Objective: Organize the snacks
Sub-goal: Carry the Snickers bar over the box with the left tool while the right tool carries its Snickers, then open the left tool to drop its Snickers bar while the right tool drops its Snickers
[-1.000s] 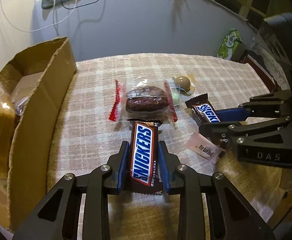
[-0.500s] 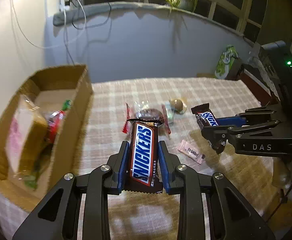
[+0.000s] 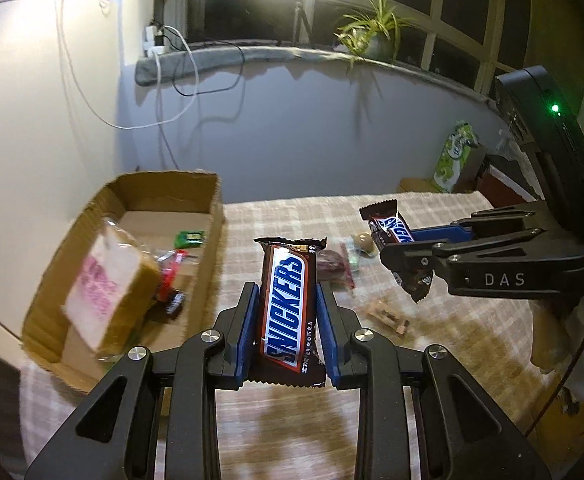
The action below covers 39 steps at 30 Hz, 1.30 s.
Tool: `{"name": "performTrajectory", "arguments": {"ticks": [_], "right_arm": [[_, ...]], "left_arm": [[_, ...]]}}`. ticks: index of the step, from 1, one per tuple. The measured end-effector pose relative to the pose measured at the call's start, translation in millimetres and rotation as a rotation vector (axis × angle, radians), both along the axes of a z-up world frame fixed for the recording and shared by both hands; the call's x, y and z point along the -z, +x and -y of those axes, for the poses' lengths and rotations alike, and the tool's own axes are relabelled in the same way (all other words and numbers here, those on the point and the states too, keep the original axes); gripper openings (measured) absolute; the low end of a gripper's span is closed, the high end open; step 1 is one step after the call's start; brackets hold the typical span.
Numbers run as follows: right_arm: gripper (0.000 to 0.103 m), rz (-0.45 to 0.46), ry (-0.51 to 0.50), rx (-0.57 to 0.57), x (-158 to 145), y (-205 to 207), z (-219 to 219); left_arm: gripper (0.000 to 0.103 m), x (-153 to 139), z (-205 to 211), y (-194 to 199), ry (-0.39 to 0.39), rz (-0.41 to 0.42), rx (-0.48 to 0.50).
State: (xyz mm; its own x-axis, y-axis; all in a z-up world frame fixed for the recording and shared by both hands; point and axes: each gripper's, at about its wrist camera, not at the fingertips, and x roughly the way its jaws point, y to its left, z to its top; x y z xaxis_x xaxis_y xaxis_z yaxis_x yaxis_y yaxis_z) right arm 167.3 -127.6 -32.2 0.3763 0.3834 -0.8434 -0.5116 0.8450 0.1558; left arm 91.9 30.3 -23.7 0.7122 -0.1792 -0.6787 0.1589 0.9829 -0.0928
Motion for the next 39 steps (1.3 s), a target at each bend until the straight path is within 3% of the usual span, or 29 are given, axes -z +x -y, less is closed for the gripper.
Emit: {"name": "performTrajectory", "arguments": {"ticks": [18,39], "right_arm": [[0.03,0.043,0.021,-0.108,-13,29,-95],[0.03,0.019,0.002,-0.16,8,87,-167]], "left_arm": [[0.027,6,-87,2,-0.018,-0.007,-0.177],[0.027,27,-119,15,-0.029,-0.047,-0.219]]}}
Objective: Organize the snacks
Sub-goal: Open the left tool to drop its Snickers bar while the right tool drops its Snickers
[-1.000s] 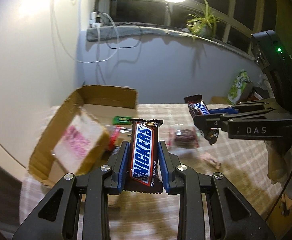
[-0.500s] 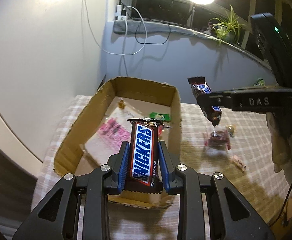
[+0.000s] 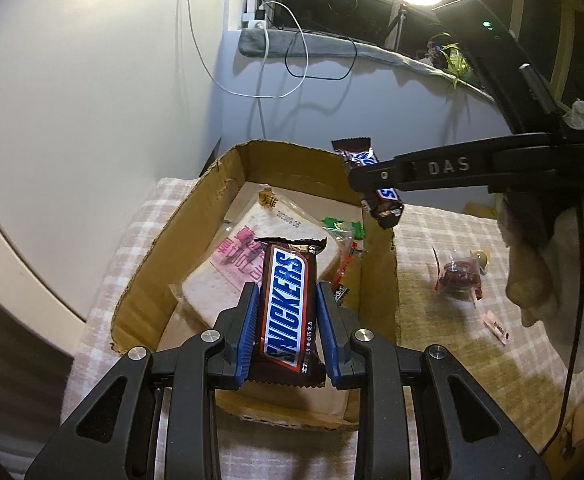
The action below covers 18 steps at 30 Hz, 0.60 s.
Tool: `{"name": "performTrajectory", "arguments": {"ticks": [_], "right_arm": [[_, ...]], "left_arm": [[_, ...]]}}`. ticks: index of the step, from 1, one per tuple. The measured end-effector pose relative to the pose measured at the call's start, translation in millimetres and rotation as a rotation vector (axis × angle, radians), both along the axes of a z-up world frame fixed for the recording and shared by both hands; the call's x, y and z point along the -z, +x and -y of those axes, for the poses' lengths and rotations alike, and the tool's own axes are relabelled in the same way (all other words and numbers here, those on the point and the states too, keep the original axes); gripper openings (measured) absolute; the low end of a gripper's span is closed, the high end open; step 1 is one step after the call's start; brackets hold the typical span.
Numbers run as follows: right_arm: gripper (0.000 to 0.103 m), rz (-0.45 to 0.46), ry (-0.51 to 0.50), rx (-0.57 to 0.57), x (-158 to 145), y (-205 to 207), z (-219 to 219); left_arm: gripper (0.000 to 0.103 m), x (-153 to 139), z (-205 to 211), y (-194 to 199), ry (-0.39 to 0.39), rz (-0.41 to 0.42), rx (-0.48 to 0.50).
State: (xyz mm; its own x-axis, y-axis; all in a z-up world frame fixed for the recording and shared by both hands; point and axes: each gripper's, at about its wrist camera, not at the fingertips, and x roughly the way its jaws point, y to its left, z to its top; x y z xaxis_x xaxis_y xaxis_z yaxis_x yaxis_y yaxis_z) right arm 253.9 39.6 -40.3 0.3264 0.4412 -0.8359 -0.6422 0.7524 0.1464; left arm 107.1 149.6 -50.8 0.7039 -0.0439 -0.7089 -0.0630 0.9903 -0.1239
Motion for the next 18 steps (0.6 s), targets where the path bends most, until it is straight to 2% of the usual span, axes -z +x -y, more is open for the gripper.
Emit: {"name": "performTrajectory", "arguments": {"ticks": [10,12,14,15,18], "right_arm": [[0.032,-0.012,-0.001,-0.011,7,8,-10],[0.043,-0.007,0.001,-0.008,6,8,-9],[0.06,0.004,0.006,-0.005,3,8,-7],[0.063,0.012,0.009,-0.004,1,7,-6],[0.071,0.026,0.016,-0.002,-4,7,-3]], "left_arm": [[0.027,0,-2,3,-0.002,0.001,-0.014],[0.029,-1,-1,2,0.002,0.003,-0.015],[0.04,-2,0,2,0.007,0.007,-0.017],[0.047,-2,0,2,0.009,0.011,-0.017],[0.047,-4,2,1,0.013,0.018,-0.013]]}}
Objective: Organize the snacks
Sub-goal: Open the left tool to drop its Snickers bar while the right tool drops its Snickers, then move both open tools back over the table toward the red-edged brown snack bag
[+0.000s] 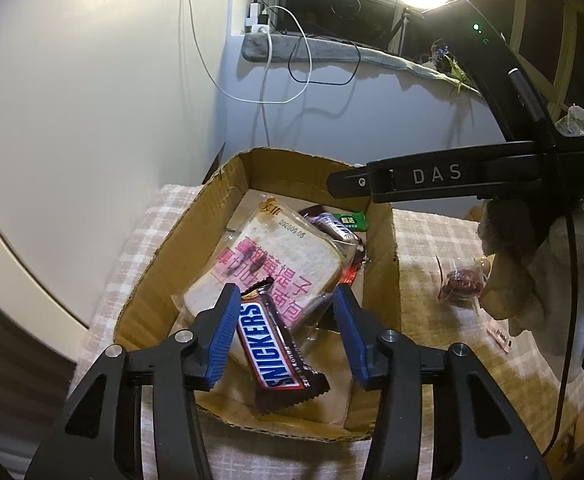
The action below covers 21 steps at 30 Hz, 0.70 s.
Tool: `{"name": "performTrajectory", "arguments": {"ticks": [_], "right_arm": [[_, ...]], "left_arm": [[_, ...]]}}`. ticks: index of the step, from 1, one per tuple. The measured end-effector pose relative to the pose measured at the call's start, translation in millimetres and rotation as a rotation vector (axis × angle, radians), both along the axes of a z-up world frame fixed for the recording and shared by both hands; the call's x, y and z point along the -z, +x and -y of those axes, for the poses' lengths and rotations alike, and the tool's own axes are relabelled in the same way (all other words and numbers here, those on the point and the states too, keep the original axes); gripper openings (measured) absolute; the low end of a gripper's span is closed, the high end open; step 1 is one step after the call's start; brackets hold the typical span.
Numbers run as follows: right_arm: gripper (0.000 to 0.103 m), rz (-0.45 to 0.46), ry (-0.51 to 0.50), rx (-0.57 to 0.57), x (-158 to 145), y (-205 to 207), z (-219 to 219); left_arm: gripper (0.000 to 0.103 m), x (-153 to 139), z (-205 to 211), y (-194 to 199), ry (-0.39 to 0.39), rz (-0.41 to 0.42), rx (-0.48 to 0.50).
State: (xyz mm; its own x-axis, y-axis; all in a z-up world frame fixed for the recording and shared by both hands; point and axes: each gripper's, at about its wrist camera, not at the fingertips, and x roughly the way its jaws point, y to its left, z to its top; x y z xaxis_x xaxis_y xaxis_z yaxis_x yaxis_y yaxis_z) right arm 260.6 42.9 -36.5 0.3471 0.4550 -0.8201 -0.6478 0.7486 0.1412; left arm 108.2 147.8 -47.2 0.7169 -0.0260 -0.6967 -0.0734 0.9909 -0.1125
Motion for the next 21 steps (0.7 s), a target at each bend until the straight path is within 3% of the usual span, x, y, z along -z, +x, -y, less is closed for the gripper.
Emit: {"name": "performTrajectory", "arguments": {"ticks": [5,21], "right_arm": [[0.082,0.01,0.013,0.009,-5,-1,6],[0.084,0.033,0.048,0.055,-23,-20,55]], "left_arm": [[0.047,-2,2,0,0.002,0.006,0.004],[0.047,-16,29,-9,0.008,0.032,0.041]]}}
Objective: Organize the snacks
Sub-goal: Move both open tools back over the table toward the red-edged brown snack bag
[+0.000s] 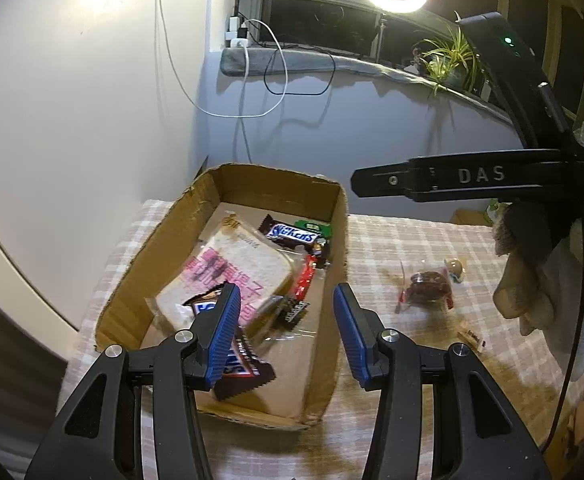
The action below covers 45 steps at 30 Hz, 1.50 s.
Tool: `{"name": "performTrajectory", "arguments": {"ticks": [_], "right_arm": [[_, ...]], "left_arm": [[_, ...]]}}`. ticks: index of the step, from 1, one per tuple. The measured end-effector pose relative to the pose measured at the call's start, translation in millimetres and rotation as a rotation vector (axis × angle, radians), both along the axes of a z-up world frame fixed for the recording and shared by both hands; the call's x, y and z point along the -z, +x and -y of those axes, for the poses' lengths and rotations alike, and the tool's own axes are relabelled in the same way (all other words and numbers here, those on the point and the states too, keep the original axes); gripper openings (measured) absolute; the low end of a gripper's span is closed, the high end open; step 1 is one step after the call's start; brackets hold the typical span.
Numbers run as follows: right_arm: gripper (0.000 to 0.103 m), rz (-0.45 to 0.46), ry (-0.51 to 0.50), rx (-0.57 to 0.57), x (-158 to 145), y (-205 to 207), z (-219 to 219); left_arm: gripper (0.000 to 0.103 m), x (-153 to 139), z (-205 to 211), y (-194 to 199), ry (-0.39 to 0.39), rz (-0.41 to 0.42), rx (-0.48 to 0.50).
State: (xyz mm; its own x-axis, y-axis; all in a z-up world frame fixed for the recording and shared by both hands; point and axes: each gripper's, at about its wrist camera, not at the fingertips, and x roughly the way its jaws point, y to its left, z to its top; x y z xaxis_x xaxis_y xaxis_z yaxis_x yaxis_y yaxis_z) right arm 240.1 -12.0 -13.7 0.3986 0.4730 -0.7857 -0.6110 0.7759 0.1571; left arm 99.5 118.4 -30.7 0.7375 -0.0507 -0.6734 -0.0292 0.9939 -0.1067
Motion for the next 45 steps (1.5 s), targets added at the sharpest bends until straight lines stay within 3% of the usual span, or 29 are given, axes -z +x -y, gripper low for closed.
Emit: {"name": "performTrajectory", "arguments": {"ticks": [16,31,38,45], "right_arm": [[0.084,0.003,-0.003,0.053,-4,-13,89],[0.084,-0.108,-0.01,0.125,41,-10,175],[0.061,-0.144,-0.007,0.073,68,-35,182],[0.055,-0.155,-0.028,-0.025,86,-65,173]], "left_arm": [[0.047,-1,46,2,-0.012,-0.011,0.084],[0.047,22,104,18,-0.04,-0.085,0.186],[0.047,35,115,36,-0.1,-0.14,0.21],[0.052,53,123,65,-0.185,-0.208,0.202]]}}
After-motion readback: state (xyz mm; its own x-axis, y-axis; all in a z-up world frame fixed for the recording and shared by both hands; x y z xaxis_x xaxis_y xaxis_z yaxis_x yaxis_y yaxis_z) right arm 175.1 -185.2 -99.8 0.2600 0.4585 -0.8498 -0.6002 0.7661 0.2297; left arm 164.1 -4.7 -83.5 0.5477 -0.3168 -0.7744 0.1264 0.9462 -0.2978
